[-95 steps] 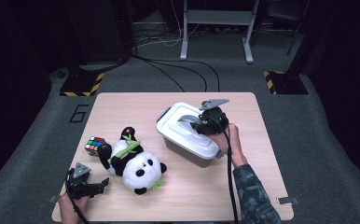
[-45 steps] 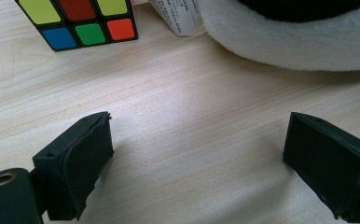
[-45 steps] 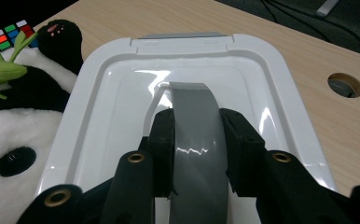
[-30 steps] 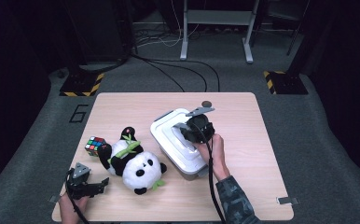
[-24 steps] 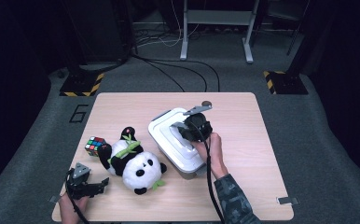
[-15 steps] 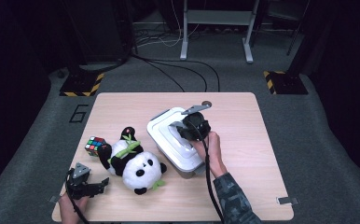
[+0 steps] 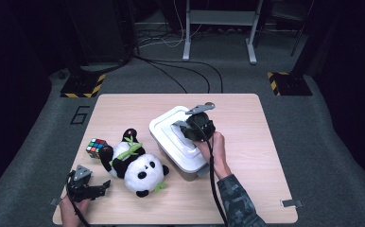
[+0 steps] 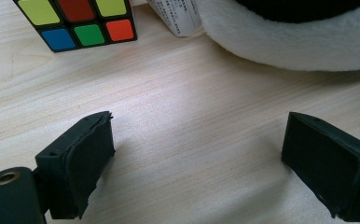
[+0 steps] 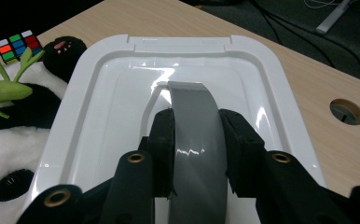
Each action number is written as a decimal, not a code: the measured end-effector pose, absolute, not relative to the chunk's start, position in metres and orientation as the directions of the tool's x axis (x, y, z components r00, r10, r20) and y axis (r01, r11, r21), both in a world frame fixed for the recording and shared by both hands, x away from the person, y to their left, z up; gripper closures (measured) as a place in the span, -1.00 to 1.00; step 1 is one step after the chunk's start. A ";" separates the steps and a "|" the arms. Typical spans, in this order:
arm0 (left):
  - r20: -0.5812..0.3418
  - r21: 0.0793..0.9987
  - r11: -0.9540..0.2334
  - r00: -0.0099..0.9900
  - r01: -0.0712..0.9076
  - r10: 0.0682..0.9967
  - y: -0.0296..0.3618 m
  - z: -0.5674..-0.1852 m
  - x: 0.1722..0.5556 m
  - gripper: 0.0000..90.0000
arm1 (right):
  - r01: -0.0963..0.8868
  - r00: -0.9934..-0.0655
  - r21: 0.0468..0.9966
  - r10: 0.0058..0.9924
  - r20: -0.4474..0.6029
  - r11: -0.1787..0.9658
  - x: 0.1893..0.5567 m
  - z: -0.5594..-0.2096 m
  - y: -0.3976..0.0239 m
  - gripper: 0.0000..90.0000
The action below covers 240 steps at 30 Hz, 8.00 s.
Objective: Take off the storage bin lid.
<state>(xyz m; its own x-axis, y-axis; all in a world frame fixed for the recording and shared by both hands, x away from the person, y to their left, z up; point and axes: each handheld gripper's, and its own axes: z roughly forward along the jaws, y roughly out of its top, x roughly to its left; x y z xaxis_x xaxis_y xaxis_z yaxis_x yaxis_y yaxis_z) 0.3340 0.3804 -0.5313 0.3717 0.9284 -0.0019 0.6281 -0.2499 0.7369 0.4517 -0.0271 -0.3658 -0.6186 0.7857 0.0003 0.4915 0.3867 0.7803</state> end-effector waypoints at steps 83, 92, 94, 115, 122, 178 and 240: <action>0.000 0.738 -0.247 0.365 0.628 0.931 0.380 -0.531 0.334 -0.80 | 0.524 -0.334 0.825 0.942 -0.028 0.211 0.457 -0.327 -0.184 0.48; 0.001 0.740 -0.245 0.363 0.626 0.932 0.380 -0.532 0.334 -0.80 | 0.549 -0.276 0.820 0.961 -0.009 0.165 0.464 -0.341 -0.198 0.48; 0.003 0.738 -0.247 0.364 0.627 0.931 0.380 -0.531 0.334 -0.80 | 0.556 -0.259 0.817 0.966 -0.001 0.150 0.466 -0.345 -0.200 0.48; 0.003 0.739 -0.248 0.364 0.627 0.931 0.380 -0.531 0.334 -0.80 | 0.624 -0.134 0.779 0.991 0.028 0.063 0.487 -0.394 -0.213 0.48; 0.003 0.739 -0.248 0.364 0.627 0.931 0.380 -0.531 0.334 -0.80 | 0.636 -0.110 0.770 0.994 0.028 0.049 0.492 -0.408 -0.212 0.48; 0.007 0.730 -0.257 0.369 0.633 0.929 0.380 -0.530 0.333 -0.80 | 0.688 -0.055 0.725 0.997 0.059 -0.005 0.487 -0.466 -0.216 -0.56; -0.008 0.718 -0.232 0.341 0.657 0.940 0.383 -0.528 0.336 -0.79 | 0.659 -0.319 0.718 0.948 -0.003 0.224 0.346 -0.530 -0.223 -1.00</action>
<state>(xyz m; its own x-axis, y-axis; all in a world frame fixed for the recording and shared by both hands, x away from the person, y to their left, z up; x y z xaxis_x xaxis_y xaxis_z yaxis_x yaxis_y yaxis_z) 0.3361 0.3833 -0.5284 0.3413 0.9399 -0.0083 0.6566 -0.2321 0.7176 0.3464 -0.2230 -0.5297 -0.3191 0.9477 -0.0034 0.6585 0.2243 0.7183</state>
